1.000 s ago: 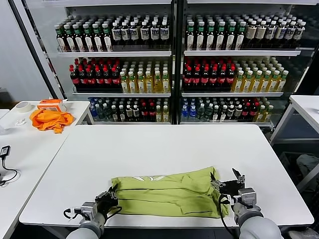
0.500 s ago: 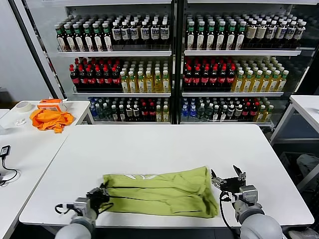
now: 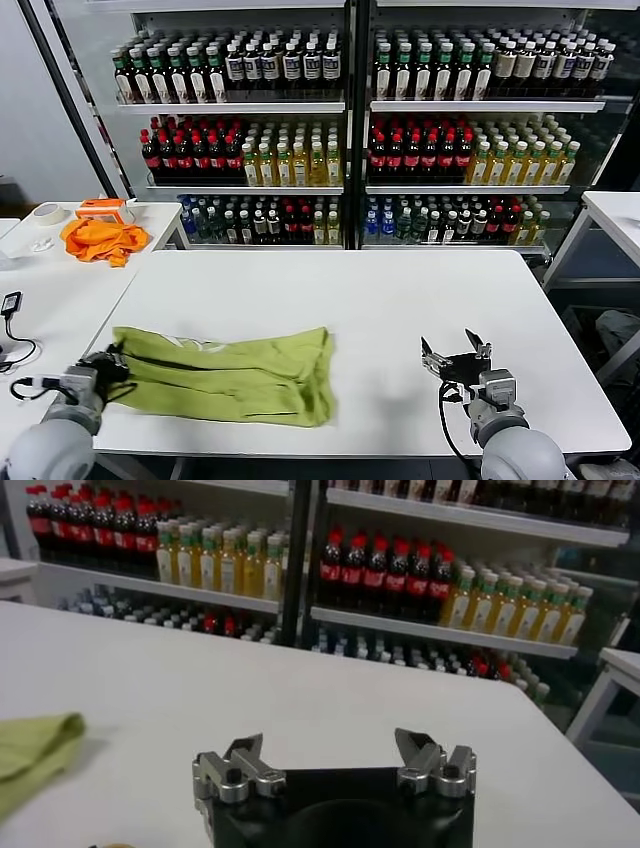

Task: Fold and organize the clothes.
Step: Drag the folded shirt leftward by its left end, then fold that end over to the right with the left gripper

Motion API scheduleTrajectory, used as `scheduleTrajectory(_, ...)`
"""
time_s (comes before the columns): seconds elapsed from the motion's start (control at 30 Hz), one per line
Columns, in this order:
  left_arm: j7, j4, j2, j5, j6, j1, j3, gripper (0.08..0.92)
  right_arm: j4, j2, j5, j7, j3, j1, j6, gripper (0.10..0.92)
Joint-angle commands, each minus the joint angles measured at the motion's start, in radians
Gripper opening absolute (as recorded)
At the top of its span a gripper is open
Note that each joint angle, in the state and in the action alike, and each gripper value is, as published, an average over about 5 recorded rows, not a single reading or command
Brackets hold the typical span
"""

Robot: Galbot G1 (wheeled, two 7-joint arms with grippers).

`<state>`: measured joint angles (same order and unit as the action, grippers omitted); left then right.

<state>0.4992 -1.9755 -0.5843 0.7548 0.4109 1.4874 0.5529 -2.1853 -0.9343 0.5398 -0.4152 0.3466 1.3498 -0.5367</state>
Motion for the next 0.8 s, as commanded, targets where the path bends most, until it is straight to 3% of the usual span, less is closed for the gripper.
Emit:
scheduleTrajectory(0.03,0.008,-0.128,0.003,0.141,0.047,0.000,0.062,0.093,-0.009,0.012,0.005,-0.001,0.013,0.005,-0.001,0.823)
scheduleTrajectory(0.2,-0.020,-0.330,-0.098,0.261,0.084,0.030,0.009,0.093,-0.017,0.024,0.011,-0.001,0.046,0.032,-0.001,0.823)
scheduleTrajectory(0.33,-0.046,-0.363,-0.164,0.327,0.090,-0.008,-0.050,0.093,-0.023,0.023,0.012,0.000,0.067,0.055,-0.001,0.823)
scheduleTrajectory(0.5,-0.083,-0.322,-0.239,0.329,0.054,-0.106,-0.158,0.093,-0.026,0.006,0.008,-0.004,0.080,0.080,0.000,0.823)
scheduleTrajectory(0.8,-0.135,-0.134,-0.384,0.290,0.009,-0.297,-0.393,0.093,-0.042,-0.018,0.007,-0.004,0.138,0.143,0.001,0.823)
